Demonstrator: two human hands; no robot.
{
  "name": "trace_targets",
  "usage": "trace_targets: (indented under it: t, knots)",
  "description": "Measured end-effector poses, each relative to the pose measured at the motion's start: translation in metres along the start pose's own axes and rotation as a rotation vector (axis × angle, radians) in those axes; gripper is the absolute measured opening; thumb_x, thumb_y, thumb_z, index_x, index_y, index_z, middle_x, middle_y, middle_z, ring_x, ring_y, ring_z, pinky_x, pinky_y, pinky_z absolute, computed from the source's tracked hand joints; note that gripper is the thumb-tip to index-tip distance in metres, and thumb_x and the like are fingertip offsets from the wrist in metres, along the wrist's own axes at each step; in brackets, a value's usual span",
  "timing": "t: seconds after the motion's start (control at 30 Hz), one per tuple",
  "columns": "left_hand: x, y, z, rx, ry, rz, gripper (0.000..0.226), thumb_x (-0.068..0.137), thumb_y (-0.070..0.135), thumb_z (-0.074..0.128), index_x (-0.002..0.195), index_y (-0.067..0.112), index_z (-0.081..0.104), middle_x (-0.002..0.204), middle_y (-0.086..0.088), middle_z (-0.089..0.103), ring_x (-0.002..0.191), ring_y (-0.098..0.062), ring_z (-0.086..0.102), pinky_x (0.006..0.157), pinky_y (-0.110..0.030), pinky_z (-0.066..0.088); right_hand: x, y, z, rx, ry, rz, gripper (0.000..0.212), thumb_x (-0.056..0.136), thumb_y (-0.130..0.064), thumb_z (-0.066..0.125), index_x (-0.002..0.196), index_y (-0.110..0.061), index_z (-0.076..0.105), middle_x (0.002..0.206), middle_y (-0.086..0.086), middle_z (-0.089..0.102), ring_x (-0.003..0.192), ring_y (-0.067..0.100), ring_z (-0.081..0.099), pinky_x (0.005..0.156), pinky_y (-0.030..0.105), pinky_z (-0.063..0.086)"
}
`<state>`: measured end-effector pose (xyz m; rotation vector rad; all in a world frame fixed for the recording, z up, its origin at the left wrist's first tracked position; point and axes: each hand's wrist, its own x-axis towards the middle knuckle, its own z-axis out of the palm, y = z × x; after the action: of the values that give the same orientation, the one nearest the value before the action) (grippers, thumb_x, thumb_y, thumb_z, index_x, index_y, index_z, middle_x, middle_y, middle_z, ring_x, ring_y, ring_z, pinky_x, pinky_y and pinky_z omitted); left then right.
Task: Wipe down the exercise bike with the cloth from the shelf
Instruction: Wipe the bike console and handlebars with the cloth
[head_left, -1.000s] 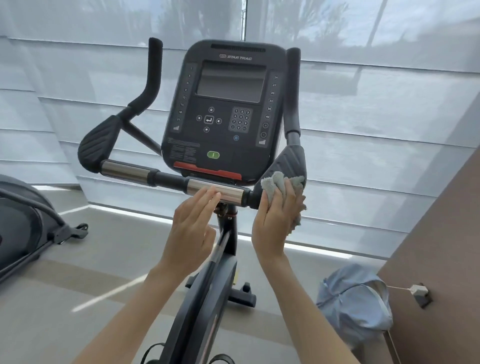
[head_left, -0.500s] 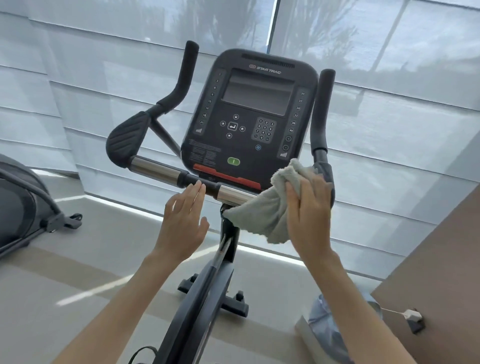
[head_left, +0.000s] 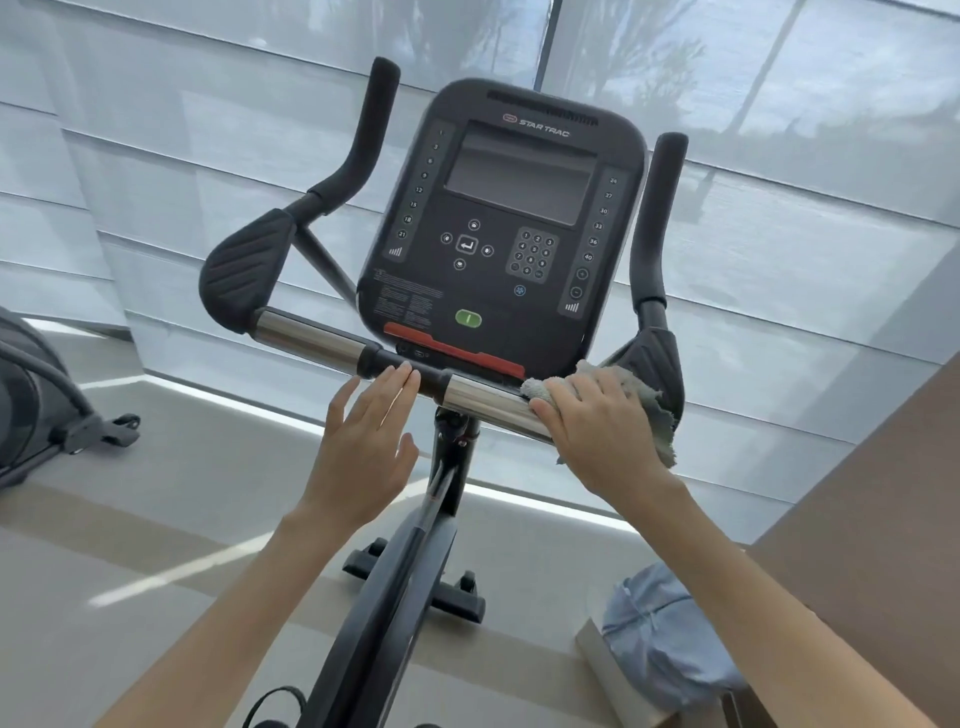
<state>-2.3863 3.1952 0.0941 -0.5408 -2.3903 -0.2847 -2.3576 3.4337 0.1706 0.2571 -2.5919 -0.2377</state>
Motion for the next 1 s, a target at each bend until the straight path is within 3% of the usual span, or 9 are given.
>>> trace_targets:
  t: [0.07, 0.17, 0.27, 0.37, 0.47, 0.6, 0.8, 0.9, 1.0]
  knots:
    - [0.000, 0.001, 0.001, 0.001, 0.027, 0.006, 0.057, 0.081, 0.021, 0.052, 0.135, 0.002, 0.048, 0.141, -0.014, 0.048, 0.132, -0.027, 0.043, 0.112, -0.049, 0.021, 0.005, -0.005, 0.004, 0.009, 0.101, -0.034, 0.046, 0.098, -0.036, 0.028, 0.082, -0.011, 0.063, 0.074, 0.008, 0.063, 0.076, 0.032, 0.062, 0.068, 0.040, 0.049]
    - [0.000, 0.002, 0.002, 0.013, 0.048, 0.008, 0.057, 0.081, 0.023, 0.053, 0.134, 0.002, 0.050, 0.141, -0.014, 0.048, 0.132, -0.027, 0.043, 0.112, -0.052, 0.020, 0.019, -0.019, 0.002, 0.048, 0.038, -0.060, 0.025, 0.097, -0.025, 0.046, 0.086, -0.011, 0.064, 0.068, 0.005, 0.058, 0.057, 0.026, 0.055, 0.053, 0.032, 0.044]
    - [0.002, 0.001, 0.002, 0.032, 0.079, 0.018, 0.054, 0.080, 0.023, 0.053, 0.131, 0.003, 0.053, 0.138, -0.014, 0.051, 0.130, -0.026, 0.046, 0.111, -0.054, 0.018, 0.043, -0.028, 0.004, 0.175, -0.137, -0.128, 0.025, 0.101, -0.027, 0.037, 0.111, -0.019, 0.058, 0.082, 0.002, 0.055, 0.072, 0.024, 0.056, 0.058, 0.034, 0.048]
    - [0.002, 0.001, 0.001, 0.022, 0.096, 0.009, 0.050, 0.085, 0.024, 0.045, 0.129, 0.004, 0.055, 0.137, -0.012, 0.053, 0.128, -0.025, 0.049, 0.111, -0.055, 0.016, 0.071, -0.041, 0.003, 0.333, -0.340, -0.096, 0.038, 0.101, -0.040, 0.023, 0.101, -0.022, 0.056, 0.089, 0.000, 0.055, 0.089, 0.026, 0.058, 0.072, 0.036, 0.041]
    - [0.002, 0.001, 0.000, -0.005, 0.092, -0.009, 0.052, 0.086, 0.025, 0.037, 0.130, 0.004, 0.055, 0.137, -0.011, 0.053, 0.128, -0.025, 0.049, 0.111, -0.057, 0.016, 0.091, -0.058, 0.001, 0.432, -0.439, -0.195, 0.039, 0.102, -0.036, 0.023, 0.125, -0.030, 0.053, 0.117, 0.001, 0.060, 0.107, 0.023, 0.053, 0.084, 0.039, 0.037]
    - [0.003, 0.005, 0.000, 0.020, 0.081, -0.033, 0.051, 0.086, 0.024, 0.038, 0.130, 0.005, 0.055, 0.137, -0.011, 0.053, 0.128, -0.024, 0.049, 0.111, -0.059, 0.018, 0.091, -0.045, -0.001, 0.572, -0.564, -0.163, 0.041, 0.100, -0.047, 0.021, 0.137, -0.043, 0.039, 0.137, -0.004, 0.052, 0.122, 0.020, 0.047, 0.098, 0.035, 0.033]
    - [0.003, 0.007, -0.002, 0.034, 0.089, -0.038, 0.053, 0.078, 0.020, 0.053, 0.128, 0.004, 0.057, 0.134, -0.011, 0.056, 0.126, -0.024, 0.052, 0.109, -0.061, 0.017, 0.053, 0.001, -0.012, 0.421, -0.563, -0.297, 0.041, 0.098, -0.052, 0.019, 0.139, -0.054, 0.018, 0.136, -0.019, 0.043, 0.119, 0.014, 0.044, 0.100, 0.037, 0.036]
    - [0.004, 0.004, -0.004, 0.010, 0.105, -0.033, 0.052, 0.077, 0.019, 0.054, 0.127, 0.005, 0.057, 0.133, -0.010, 0.057, 0.125, -0.023, 0.053, 0.110, -0.060, 0.015, 0.036, 0.012, -0.013, 0.256, -0.487, -0.400, 0.048, 0.097, -0.053, 0.018, 0.144, -0.049, 0.008, 0.151, -0.009, 0.025, 0.120, 0.019, 0.044, 0.099, 0.036, 0.039]
    - [0.005, 0.002, -0.004, -0.015, 0.112, -0.028, 0.053, 0.076, 0.018, 0.055, 0.127, 0.007, 0.057, 0.133, -0.009, 0.057, 0.125, -0.023, 0.052, 0.111, -0.058, 0.010, 0.028, 0.004, -0.014, 0.073, -0.302, -0.553, 0.053, 0.099, -0.049, 0.013, 0.149, -0.031, 0.016, 0.155, 0.003, 0.020, 0.109, 0.027, 0.048, 0.091, 0.039, 0.045]
